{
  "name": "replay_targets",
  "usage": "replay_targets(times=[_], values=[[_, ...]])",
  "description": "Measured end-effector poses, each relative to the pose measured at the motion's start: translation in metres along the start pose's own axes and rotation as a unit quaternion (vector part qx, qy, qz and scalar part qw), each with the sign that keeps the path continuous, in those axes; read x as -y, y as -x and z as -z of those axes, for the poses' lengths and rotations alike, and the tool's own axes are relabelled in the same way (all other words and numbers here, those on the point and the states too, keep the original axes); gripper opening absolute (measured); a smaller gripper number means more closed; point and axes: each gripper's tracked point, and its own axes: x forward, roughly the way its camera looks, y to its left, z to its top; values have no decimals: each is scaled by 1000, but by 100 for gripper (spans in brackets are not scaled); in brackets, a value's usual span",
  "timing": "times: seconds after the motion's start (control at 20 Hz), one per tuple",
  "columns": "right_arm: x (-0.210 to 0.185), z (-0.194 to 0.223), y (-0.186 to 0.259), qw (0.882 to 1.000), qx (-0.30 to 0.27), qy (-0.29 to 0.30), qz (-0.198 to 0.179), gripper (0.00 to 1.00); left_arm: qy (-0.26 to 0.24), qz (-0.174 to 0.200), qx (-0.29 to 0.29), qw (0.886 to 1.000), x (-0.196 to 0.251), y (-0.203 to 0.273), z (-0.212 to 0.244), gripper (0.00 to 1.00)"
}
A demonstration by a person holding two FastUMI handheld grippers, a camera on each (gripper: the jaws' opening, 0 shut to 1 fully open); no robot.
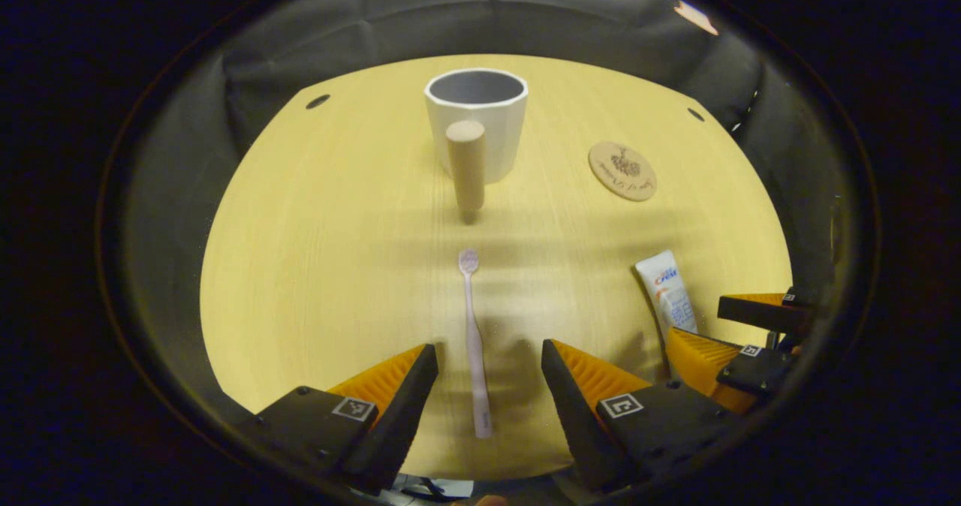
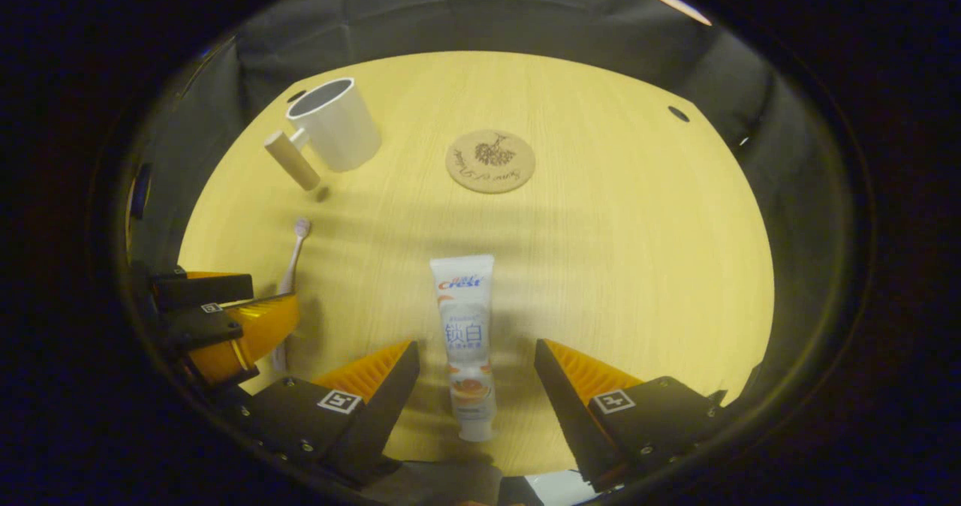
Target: Put the toothbrush and toothpaste on the desktop into the cup, then pick up the cup and place it on the coaster on the desktop.
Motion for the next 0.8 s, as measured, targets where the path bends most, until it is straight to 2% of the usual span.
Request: replay_targets(times=[0.55, 0.8], values=[[-4, 12, -16, 998, -60, -11, -15, 95, 7, -2, -54, 999, -2, -16, 18, 94], [-1, 11, -19, 997, -68, -15, -12, 87, 2, -8, -64, 998, -6, -22, 21, 94]])
